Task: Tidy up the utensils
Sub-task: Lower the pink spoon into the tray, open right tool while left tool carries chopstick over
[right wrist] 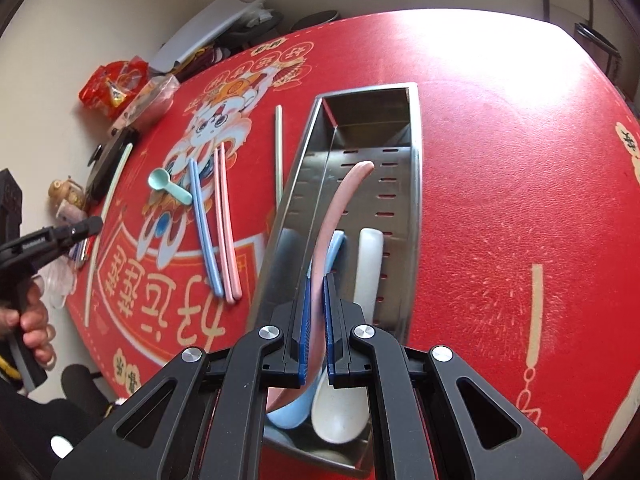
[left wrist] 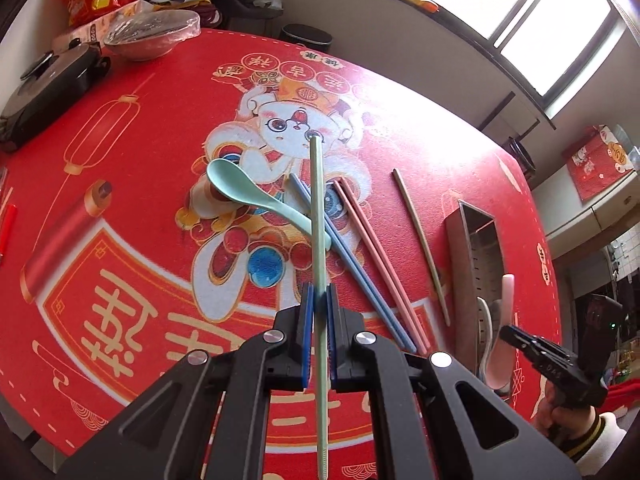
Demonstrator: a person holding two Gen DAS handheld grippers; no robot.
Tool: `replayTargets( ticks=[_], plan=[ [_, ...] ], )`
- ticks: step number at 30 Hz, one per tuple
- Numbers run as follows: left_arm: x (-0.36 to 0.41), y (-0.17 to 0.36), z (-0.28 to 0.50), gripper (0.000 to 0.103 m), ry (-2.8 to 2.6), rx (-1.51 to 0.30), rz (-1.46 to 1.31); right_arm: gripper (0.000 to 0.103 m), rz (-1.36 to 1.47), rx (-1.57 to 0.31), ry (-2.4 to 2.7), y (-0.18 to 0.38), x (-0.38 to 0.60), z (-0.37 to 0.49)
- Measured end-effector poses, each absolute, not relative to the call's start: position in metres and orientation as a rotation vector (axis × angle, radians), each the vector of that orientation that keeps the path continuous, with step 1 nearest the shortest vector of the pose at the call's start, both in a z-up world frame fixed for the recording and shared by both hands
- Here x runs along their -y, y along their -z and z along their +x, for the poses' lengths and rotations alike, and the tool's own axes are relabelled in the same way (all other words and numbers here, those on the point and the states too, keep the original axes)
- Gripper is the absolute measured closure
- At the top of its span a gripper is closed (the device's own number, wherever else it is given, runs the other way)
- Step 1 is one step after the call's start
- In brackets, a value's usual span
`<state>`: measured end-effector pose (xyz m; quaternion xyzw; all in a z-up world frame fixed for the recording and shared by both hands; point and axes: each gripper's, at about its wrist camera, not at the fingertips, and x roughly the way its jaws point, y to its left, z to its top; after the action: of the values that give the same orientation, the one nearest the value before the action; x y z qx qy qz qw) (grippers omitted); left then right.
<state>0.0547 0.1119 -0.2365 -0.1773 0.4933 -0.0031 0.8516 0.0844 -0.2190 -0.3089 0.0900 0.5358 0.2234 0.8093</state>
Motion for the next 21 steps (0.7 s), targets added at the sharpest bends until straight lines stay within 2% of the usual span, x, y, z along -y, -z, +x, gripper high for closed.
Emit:
replayTargets(
  ticks=[11, 21],
  plan=[
    [-0.099, 0.233, 0.055, 0.097, 0.048, -1.032, -0.388, 0.097, 0.146, -1.231, -0.565, 0.33, 0.198, 0.084],
    [-0.095, 0.233, 0.054, 0.097, 0.06, -1.033, -0.389, 0.096, 0.122, -1.227, -0.535, 0.329, 0.199, 0.086]
  ],
)
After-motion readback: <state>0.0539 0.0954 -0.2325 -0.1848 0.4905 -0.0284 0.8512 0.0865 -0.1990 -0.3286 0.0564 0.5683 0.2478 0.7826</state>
